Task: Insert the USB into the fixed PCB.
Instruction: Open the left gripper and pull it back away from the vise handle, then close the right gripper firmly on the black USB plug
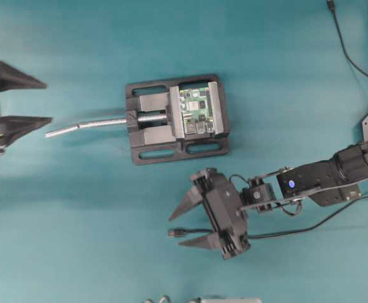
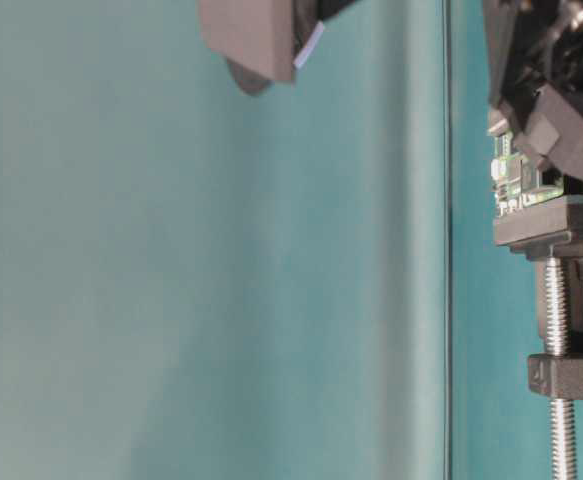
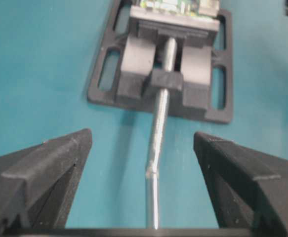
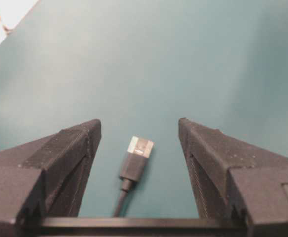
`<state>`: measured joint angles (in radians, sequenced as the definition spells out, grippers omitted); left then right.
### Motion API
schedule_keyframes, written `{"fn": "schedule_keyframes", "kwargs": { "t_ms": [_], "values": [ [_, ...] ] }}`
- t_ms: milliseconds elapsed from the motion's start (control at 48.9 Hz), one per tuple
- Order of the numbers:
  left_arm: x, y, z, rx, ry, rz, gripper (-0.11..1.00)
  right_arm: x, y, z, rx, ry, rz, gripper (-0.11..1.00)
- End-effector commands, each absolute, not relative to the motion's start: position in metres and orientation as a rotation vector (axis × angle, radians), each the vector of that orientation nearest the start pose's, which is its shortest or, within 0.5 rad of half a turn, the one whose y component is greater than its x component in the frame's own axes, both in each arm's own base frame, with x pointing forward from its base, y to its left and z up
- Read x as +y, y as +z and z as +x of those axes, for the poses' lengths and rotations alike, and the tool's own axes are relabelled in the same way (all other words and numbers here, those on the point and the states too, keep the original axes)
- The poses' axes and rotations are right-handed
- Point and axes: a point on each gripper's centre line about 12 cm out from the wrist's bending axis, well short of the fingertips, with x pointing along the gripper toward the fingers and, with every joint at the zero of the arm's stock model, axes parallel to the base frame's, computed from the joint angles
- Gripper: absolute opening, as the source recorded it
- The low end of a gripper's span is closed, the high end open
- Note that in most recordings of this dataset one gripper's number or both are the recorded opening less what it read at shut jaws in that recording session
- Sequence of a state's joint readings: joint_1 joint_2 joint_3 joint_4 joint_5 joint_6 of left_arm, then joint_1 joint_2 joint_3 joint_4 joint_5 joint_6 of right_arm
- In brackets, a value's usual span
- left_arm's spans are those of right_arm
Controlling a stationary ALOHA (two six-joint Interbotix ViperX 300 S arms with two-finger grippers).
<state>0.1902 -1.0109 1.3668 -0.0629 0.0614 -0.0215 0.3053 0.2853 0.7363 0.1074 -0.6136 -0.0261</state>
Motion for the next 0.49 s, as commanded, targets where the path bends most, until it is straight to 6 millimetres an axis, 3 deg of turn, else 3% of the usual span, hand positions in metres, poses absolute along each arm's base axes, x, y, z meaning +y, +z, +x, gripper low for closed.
{"fn": "schedule_keyframes", "kwargs": {
  "t_ms": [0, 307, 470],
  "values": [
    [0.029, 0.188, 0.156, 0.369, 0.198, -0.131, 0.99, 0.116, 0.101, 0.392, 0.398, 0.197, 0.024, 0.71],
    [0.03, 0.176, 0.151, 0.415, 0.214, -0.139, 0.99, 0.146, 0.086, 0.38, 0.464, 0.189, 0.088, 0.7],
    [0.033, 0.168, 0.15, 0.4, 0.232, -0.139, 0.99, 0.15, 0.086, 0.378, 0.469, 0.182, 0.091, 0.68]
  ]
}}
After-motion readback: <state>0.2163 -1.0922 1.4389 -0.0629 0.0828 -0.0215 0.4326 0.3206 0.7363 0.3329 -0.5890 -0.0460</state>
